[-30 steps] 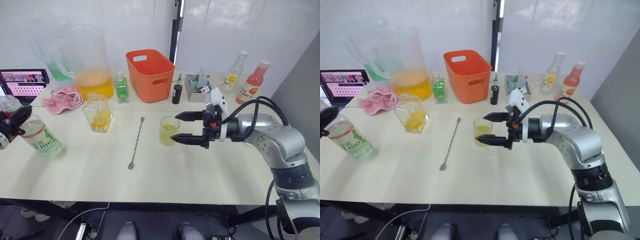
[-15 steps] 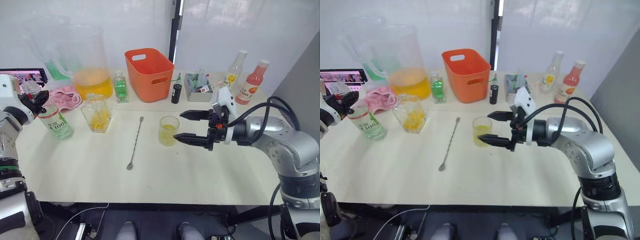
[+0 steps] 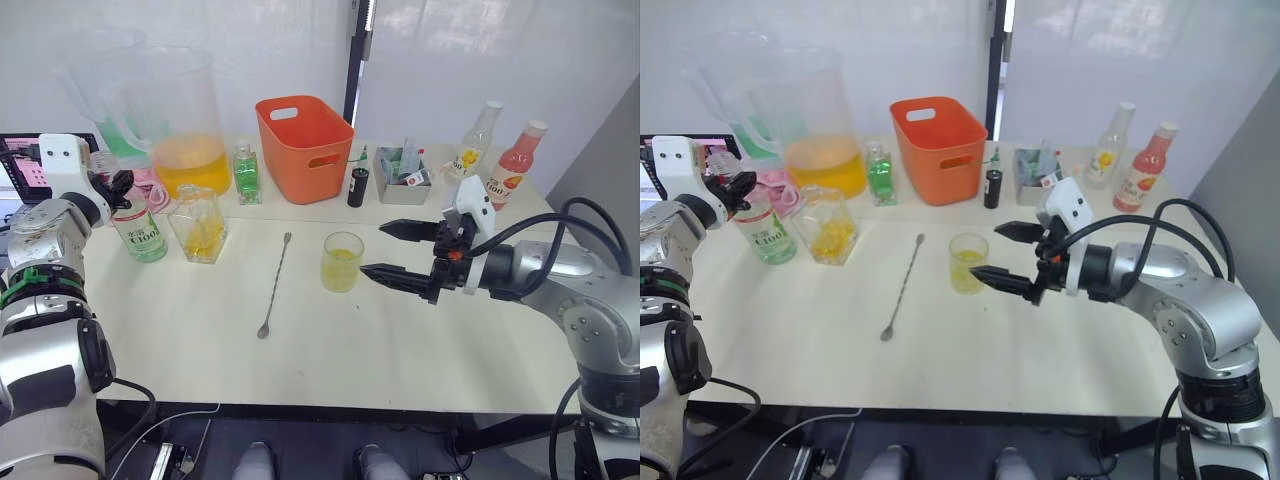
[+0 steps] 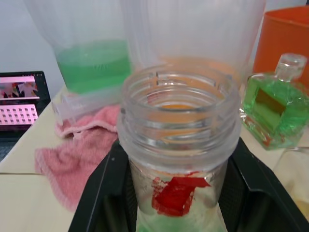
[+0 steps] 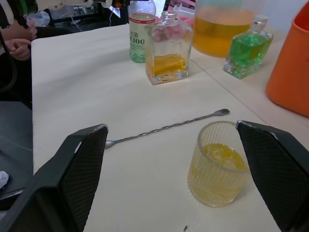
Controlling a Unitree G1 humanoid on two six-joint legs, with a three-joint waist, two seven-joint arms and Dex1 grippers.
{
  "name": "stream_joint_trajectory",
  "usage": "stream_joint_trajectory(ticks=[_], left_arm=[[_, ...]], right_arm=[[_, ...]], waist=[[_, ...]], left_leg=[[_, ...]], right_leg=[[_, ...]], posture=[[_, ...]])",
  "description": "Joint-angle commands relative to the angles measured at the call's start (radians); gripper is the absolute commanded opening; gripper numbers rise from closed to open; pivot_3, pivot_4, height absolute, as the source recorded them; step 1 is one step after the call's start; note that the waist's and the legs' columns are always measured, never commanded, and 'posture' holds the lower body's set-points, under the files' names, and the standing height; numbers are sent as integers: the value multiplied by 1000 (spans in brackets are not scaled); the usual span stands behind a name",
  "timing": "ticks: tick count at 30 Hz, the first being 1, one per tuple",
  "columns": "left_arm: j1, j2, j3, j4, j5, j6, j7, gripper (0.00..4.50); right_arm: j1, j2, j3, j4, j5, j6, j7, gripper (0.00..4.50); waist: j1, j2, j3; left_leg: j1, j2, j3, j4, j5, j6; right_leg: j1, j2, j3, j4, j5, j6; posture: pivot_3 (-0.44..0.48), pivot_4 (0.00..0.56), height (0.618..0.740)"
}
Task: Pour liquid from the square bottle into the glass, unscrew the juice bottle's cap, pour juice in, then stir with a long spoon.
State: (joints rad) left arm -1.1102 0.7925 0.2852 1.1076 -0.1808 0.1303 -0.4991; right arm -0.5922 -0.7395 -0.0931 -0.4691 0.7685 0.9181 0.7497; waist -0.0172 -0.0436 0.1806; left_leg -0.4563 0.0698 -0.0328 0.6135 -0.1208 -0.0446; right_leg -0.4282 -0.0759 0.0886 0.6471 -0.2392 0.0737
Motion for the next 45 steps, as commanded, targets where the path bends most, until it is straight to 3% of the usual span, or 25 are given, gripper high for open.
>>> stream_joint_trajectory(ticks=[1,8,9,15,30,34,40,44,45], left_arm=[[-22,7,7,-7,2,-40,1,1562],[-7,4,20,-14,-10,-37,2,1562],[-9,4,23,-18,-13,-36,2,2581],[-23,6,40,-37,-27,-48,-6,4485],[-126,-16,129,-287,-175,-32,-56,4485],[-134,-50,124,-465,-286,126,-149,4485],[-9,-70,32,-807,-418,379,-308,4485],[47,-64,16,-907,-458,451,-347,4485],[118,-80,1,-953,-451,451,-344,4485]], right_arm=[[0,-14,-34,-29,14,-9,-8,4500],[2,-16,-31,-27,11,-14,-12,4500],[0,-16,-29,-25,9,-15,-12,4500],[-10,-10,-20,-18,4,-17,-15,4500],[-25,-30,-19,-9,-3,-14,-8,4500],[-28,-33,-26,-8,0,-24,-5,4500],[-10,-65,-61,-5,-6,-31,-4,4500],[6,-76,-78,-1,-14,-48,-8,4500],[56,-80,-105,2,-22,-60,-7,4500]], waist=[[1,0,0],[3,0,0],[3,0,0],[3,0,0],[3,0,0],[2,0,0],[1,0,0],[-3,0,0],[-5,0,0]], left_leg=[[0,0,0,0,0,0],[0,0,0,1,0,0],[0,0,0,0,0,0],[0,0,0,1,0,0],[0,0,0,1,0,0],[1,0,0,1,0,0],[0,0,0,1,0,0],[1,0,0,1,0,0],[2,0,0,1,0,0]], right_leg=[[0,0,0,0,0,0],[0,0,0,0,0,0],[0,0,0,0,0,0],[0,0,0,0,0,0],[0,0,0,0,0,0],[1,0,0,0,0,0],[2,0,0,0,0,0],[2,0,1,0,0,0],[2,0,1,0,0,0]], posture=[[0,150,703],[0,150,703],[0,150,703],[0,150,703],[0,150,703],[0,150,703],[0,150,703],[0,150,703],[0,150,703]])
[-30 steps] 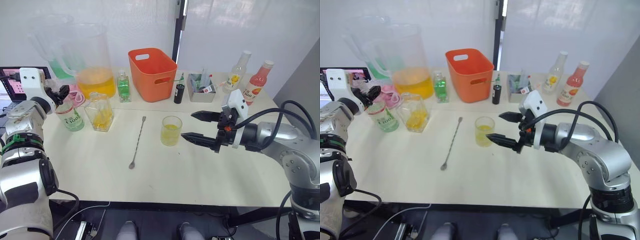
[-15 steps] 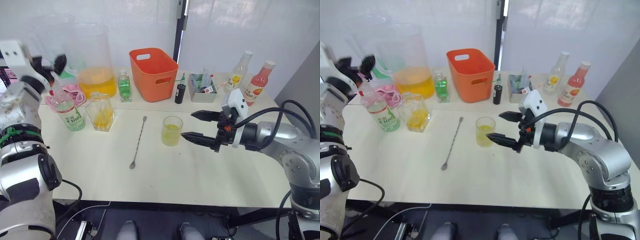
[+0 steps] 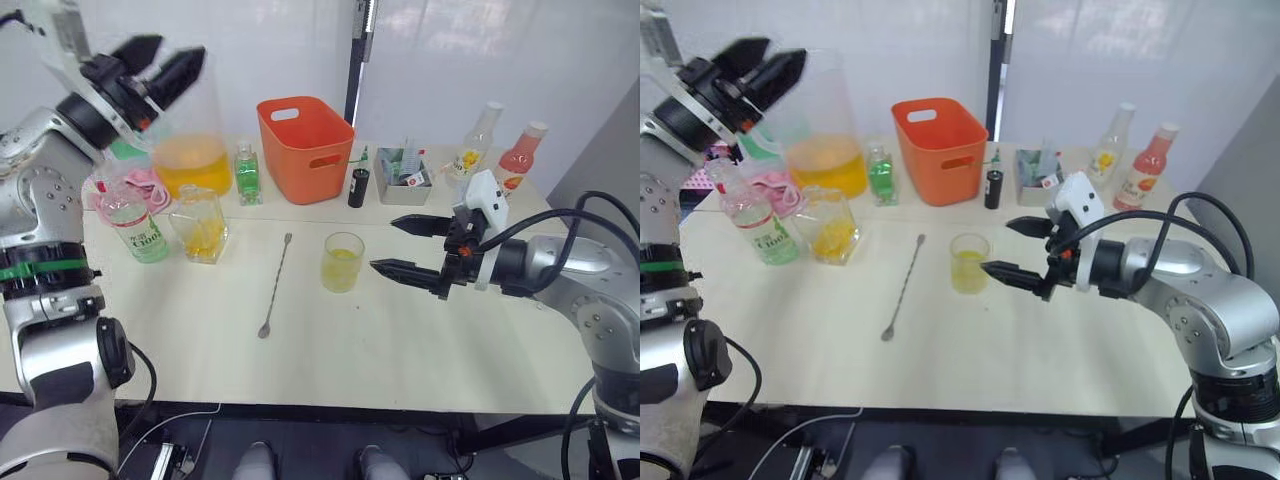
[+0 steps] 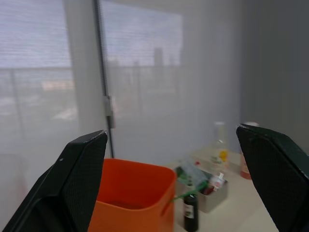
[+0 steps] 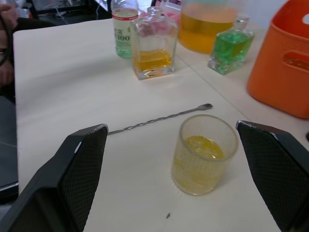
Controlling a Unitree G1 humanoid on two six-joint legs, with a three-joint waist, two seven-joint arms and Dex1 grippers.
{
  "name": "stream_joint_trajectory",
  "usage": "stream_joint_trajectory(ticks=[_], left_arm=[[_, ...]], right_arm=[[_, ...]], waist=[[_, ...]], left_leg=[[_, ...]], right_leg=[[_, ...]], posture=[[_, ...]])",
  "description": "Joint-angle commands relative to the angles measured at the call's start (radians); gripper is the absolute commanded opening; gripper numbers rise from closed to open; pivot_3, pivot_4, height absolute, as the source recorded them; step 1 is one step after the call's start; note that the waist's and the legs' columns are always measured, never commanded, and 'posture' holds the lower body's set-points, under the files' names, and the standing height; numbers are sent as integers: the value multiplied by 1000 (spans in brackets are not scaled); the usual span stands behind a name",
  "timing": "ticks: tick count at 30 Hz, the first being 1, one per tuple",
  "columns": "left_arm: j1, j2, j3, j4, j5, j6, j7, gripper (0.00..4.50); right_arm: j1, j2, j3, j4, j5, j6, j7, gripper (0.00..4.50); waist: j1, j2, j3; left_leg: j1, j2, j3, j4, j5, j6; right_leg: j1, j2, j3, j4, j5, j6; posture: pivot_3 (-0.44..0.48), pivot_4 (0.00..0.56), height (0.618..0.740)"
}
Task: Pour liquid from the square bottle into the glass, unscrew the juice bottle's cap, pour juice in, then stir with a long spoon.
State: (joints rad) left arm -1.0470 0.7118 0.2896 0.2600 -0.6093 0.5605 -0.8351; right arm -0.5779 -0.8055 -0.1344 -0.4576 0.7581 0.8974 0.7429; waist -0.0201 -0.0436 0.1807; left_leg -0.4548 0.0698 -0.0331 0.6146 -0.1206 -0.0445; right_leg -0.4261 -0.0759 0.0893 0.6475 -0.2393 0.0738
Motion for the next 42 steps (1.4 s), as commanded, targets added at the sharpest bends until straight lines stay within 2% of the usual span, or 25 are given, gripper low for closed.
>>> stream_joint_trajectory(ticks=[1,6,11,14,18,21,22,32,42], left_arm=[[130,-3,-29,-148,0,12,-12,4485],[373,-15,-105,-236,87,-73,-34,4485],[475,-32,-122,-256,124,-138,-41,4485],[610,-32,-104,-258,150,-221,-65,4485],[658,-25,-98,-252,157,-264,-85,4485],[790,-4,-47,-216,170,-318,-109,4485],[818,-1,-34,-215,168,-324,-109,4485],[977,-7,50,-302,124,-316,-80,4485],[1066,-25,73,-396,117,-269,-19,4485]], right_arm=[[90,-17,-89,-3,-22,-52,-4,4500],[248,3,-171,24,-41,-130,4,4500],[340,27,-196,28,-73,-235,27,4500],[430,59,-220,42,-119,-320,24,4500],[465,66,-225,49,-136,-366,29,4500],[548,54,-286,97,-163,-409,48,4500],[566,55,-297,109,-168,-420,52,4500],[670,66,-314,108,-155,-465,94,4500],[688,56,-315,134,-162,-479,126,4500]], waist=[[-2,0,0],[1,1,-1],[2,1,-1],[1,2,-3],[1,3,-3],[4,4,-4],[3,4,-4],[4,4,-4],[5,4,-4]], left_leg=[[1,0,0,-1,0,0],[7,0,2,-3,0,0],[5,0,2,-1,0,0],[8,0,3,-2,0,0],[9,0,5,-4,0,0],[9,0,5,-3,0,0],[10,0,6,-3,0,0],[10,0,6,-3,-1,0],[10,1,7,-3,-3,-4]], right_leg=[[1,0,0,-1,0,0],[4,0,2,-1,-1,0],[4,0,2,-1,-2,2],[6,-1,3,-2,-3,4],[4,0,5,-1,-4,3],[5,-1,5,-2,-4,4],[7,-1,5,-2,-7,0],[5,-1,5,-2,-9,-3],[5,-1,5,-2,-9,-4]], posture=[[0,150,703],[0,150,703],[0,150,703],[0,150,703],[0,150,703],[0,150,703],[0,150,703],[0,150,703],[0,150,703]])
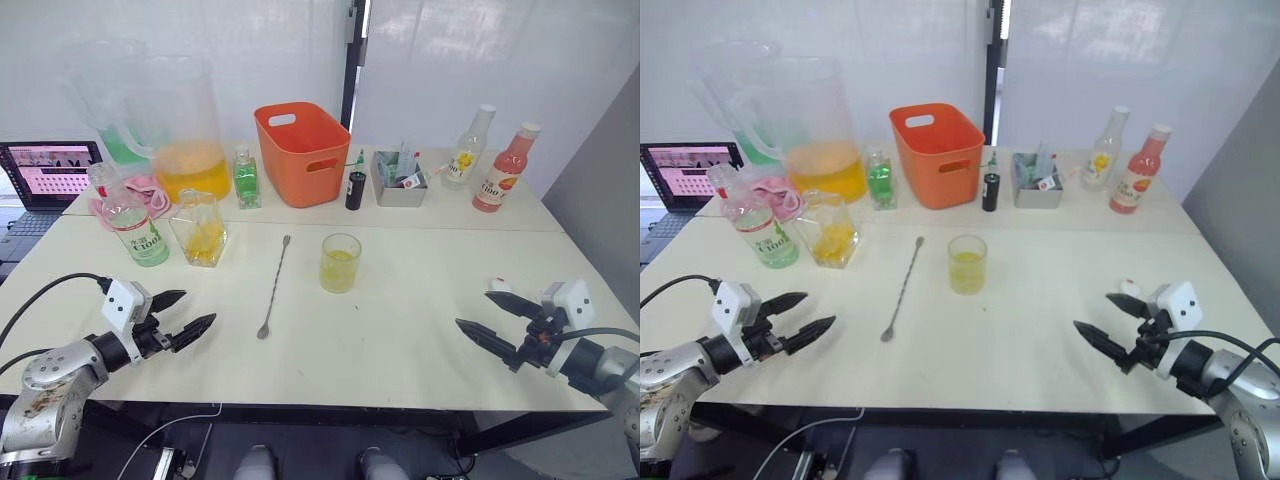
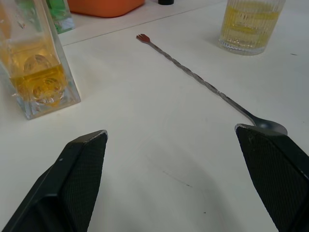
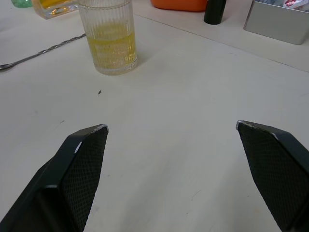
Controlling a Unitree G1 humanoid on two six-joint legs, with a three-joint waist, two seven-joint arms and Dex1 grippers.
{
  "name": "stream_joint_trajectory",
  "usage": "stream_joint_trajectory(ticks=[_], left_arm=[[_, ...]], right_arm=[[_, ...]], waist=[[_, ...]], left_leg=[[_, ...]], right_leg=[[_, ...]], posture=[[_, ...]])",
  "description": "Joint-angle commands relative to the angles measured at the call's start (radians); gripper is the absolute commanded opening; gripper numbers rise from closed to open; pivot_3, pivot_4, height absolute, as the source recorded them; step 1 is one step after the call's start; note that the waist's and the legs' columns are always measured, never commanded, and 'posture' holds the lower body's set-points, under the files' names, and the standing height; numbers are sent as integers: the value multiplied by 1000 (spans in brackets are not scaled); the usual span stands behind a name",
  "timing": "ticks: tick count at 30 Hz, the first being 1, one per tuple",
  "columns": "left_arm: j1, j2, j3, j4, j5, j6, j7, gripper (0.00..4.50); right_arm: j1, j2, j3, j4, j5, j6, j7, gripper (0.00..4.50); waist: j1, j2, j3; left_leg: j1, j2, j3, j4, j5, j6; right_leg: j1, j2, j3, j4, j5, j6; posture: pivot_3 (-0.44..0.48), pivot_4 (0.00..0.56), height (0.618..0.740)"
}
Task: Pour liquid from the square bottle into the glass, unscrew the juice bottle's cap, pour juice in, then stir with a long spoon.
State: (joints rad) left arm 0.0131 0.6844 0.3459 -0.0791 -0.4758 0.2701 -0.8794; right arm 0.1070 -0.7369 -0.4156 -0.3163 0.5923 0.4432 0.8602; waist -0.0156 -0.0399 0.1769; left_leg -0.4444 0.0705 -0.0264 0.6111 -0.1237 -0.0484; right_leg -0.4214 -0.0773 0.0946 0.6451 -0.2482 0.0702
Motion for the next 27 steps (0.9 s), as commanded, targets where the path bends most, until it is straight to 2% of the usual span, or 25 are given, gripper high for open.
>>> stream_joint_trajectory(ticks=[1,8,12,16,22,27], left_arm=[[11,-5,15,-78,-25,32,34,4485],[9,-127,-30,-327,-47,199,282,4485],[7,-129,-80,-396,1,289,380,4485],[-45,-178,-126,-454,4,423,518,4485],[-138,-253,-234,-477,55,586,676,4485],[-232,-330,-304,-395,116,648,758,4485]], right_arm=[[-1,-14,-29,-12,8,-20,15,4500],[-61,-81,23,-82,57,27,95,4500],[-98,-125,53,-118,88,60,139,4500],[-189,-179,85,-191,192,156,162,4500],[-241,-231,91,-246,263,229,167,4500],[-248,-233,93,-267,264,242,147,4500]], waist=[[0,0,0],[1,0,0],[-2,0,0],[0,0,0],[7,-1,0],[6,-1,0]], left_leg=[[0,0,0,0,0,0],[0,0,0,0,0,0],[0,0,0,0,1,2],[0,0,0,1,2,3],[-1,-1,-1,2,2,4],[-1,-1,-1,2,2,4]], right_leg=[[0,0,0,0,0,0],[0,0,0,0,0,0],[1,1,0,0,0,1],[0,0,1,0,0,1],[2,0,0,-2,0,2],[1,1,0,-2,0,2]], posture=[[0,150,703],[0,150,703],[0,150,703],[0,150,703],[0,150,703],[0,150,703]])
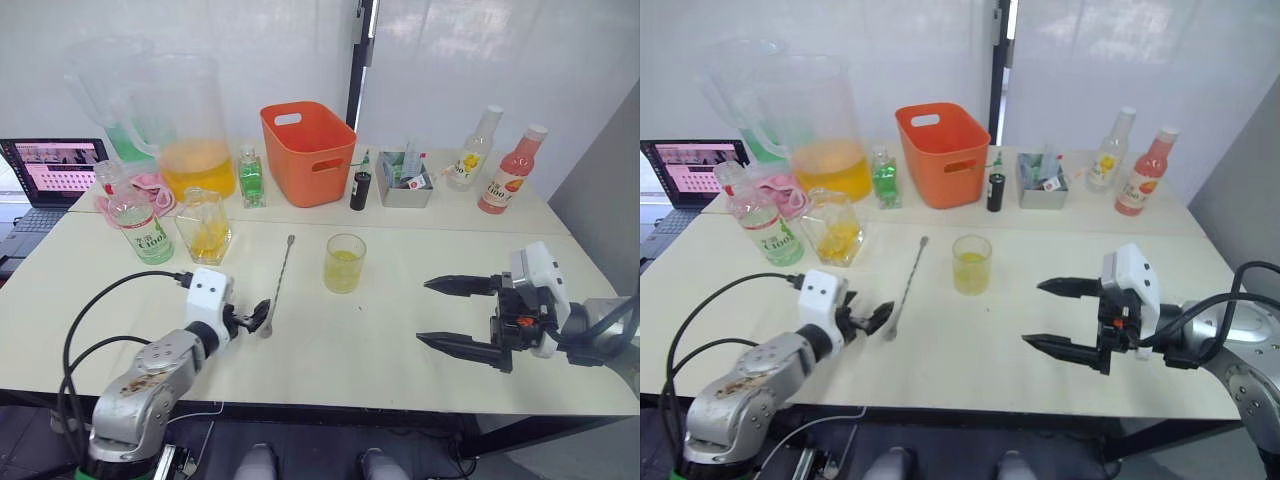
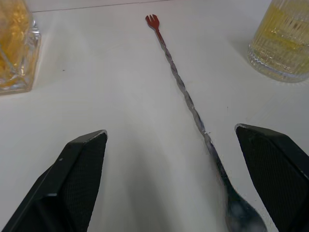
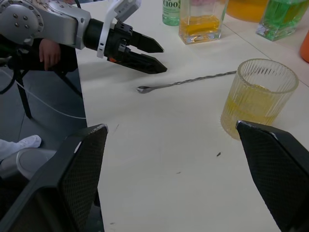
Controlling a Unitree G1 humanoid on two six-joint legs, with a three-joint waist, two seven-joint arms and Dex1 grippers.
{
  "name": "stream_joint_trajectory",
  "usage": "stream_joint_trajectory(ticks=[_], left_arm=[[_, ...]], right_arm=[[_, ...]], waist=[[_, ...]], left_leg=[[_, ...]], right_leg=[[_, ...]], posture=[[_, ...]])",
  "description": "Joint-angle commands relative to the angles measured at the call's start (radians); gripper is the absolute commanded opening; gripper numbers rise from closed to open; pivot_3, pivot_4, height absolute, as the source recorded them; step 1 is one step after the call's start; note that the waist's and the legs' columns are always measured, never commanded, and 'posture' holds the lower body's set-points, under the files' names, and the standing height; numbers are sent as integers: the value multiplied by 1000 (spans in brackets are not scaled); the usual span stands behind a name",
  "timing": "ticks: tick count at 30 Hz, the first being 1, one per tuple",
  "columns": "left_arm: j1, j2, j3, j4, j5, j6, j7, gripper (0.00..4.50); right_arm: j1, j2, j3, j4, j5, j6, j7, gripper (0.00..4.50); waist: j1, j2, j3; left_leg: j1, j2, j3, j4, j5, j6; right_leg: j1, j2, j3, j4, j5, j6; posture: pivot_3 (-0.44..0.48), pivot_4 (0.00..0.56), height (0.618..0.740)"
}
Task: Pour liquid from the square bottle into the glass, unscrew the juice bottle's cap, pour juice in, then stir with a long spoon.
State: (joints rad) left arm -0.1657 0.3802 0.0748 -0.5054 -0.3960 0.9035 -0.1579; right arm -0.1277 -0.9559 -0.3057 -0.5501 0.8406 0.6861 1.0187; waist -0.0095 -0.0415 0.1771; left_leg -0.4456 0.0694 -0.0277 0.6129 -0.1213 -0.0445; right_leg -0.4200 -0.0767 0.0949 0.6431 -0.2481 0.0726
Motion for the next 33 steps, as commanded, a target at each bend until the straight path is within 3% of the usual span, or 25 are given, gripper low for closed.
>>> stream_joint_trajectory(ticks=[1,8,17,22,33], left_arm=[[-68,-35,-51,51,47,11,37,4485],[-153,-128,-140,208,130,-25,64,4485],[-161,-161,-150,284,188,-40,62,1716],[-134,-115,-141,271,190,-77,-14,37],[1,106,51,257,139,-292,-242,14]], right_arm=[[-13,-13,-17,-36,12,-2,-14,4500],[-15,-12,-17,-46,1,-9,-33,4500],[6,-12,-16,-62,-44,-30,-41,4500],[8,-14,2,-68,-66,-38,-36,4500],[-49,1,82,-31,-123,-61,-42,4500]], waist=[[0,0,0],[-3,0,0],[2,0,0],[2,1,0],[-24,1,-1]], left_leg=[[0,0,0,0,0,0],[0,0,0,0,0,0],[0,-1,0,1,0,0],[0,-1,0,1,0,0],[1,0,0,-2,0,0]], right_leg=[[0,0,0,0,0,0],[0,0,0,0,3,5],[1,0,0,-1,2,3],[1,0,0,-1,1,2],[-1,0,0,0,1,0]], posture=[[0,150,703],[0,150,703],[0,150,703],[0,150,703],[0,150,703]])
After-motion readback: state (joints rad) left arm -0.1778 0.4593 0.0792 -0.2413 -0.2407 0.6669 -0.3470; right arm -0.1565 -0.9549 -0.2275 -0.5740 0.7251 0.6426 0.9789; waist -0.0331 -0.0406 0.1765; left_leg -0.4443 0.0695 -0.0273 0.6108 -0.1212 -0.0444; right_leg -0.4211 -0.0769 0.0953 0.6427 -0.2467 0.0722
